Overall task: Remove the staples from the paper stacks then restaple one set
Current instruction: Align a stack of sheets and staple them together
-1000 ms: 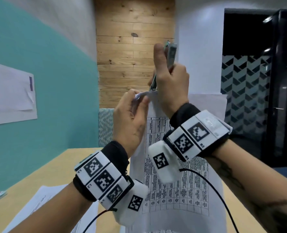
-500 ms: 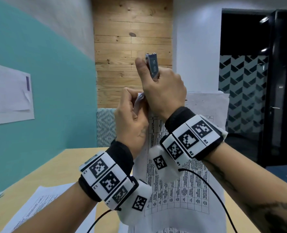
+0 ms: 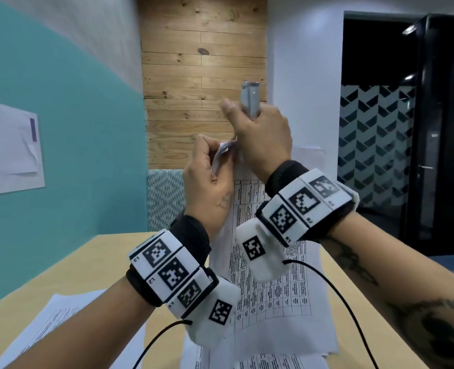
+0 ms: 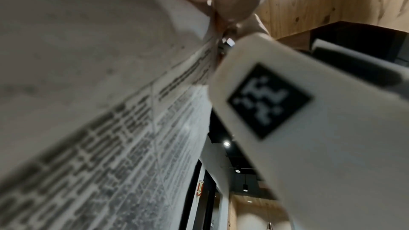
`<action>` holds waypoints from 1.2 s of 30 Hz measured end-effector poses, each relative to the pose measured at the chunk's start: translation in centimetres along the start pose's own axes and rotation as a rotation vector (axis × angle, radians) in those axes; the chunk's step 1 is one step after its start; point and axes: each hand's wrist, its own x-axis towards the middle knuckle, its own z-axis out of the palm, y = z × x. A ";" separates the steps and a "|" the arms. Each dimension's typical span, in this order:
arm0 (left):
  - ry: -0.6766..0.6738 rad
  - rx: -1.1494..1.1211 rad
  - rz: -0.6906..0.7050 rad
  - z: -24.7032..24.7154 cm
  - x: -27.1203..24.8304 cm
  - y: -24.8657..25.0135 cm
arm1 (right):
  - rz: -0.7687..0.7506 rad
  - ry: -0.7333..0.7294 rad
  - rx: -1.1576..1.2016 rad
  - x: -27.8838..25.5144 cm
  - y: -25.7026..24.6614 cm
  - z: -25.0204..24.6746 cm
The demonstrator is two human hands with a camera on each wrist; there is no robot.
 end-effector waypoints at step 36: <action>-0.269 -0.256 -0.718 -4.8 -9.2 -4.8 | 0.563 -0.227 0.544 -9.4 16.3 -8.5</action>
